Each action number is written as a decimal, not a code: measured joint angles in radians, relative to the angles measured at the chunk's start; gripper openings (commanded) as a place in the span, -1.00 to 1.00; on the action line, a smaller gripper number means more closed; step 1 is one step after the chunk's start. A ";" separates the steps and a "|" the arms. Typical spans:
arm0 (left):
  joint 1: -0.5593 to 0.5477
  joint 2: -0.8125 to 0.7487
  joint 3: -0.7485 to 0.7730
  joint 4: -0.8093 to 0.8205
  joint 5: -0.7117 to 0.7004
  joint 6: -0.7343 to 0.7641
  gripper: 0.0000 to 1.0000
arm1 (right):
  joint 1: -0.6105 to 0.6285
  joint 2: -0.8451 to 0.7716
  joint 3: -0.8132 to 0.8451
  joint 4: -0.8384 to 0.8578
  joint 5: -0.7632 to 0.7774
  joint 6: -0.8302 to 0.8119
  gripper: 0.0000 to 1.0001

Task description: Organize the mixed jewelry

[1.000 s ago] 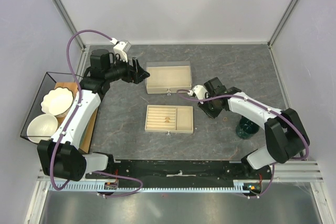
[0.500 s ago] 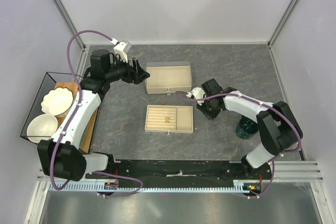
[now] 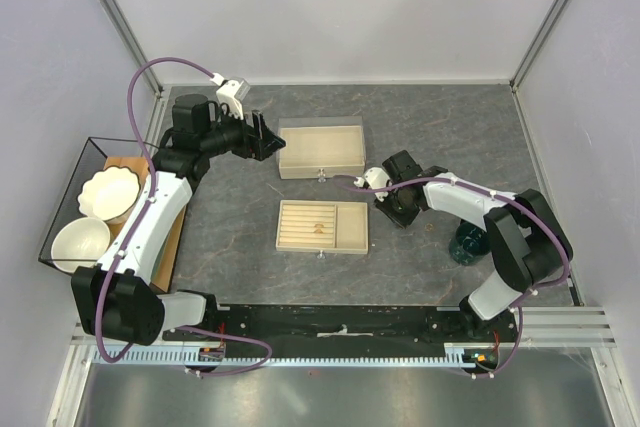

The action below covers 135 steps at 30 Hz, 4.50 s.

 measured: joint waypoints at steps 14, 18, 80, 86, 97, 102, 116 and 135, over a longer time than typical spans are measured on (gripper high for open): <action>0.000 0.000 -0.010 0.001 0.000 0.004 0.59 | -0.013 0.014 0.005 0.008 -0.002 -0.019 -0.49; 0.000 0.000 -0.014 0.002 0.000 0.005 0.59 | -0.014 0.022 0.011 0.008 -0.004 -0.023 -0.49; 0.000 -0.018 -0.050 0.032 0.003 0.005 0.59 | -0.027 0.031 0.046 -0.040 -0.047 -0.099 -0.56; 0.000 -0.024 -0.050 0.032 0.003 0.005 0.59 | -0.031 0.041 0.046 -0.033 -0.046 -0.102 -0.56; 0.000 -0.025 -0.050 0.034 0.003 0.005 0.59 | -0.034 0.052 0.047 -0.027 -0.046 -0.105 -0.62; 0.000 -0.025 -0.050 0.039 0.003 0.005 0.59 | -0.034 0.058 0.053 -0.035 -0.056 -0.103 -0.89; -0.002 -0.031 -0.126 0.130 0.187 0.003 0.53 | -0.037 -0.022 0.196 -0.193 -0.269 -0.104 -1.00; -0.222 -0.103 -0.164 0.316 0.489 0.177 0.53 | 0.124 0.092 0.857 -0.766 -0.945 -0.416 -0.95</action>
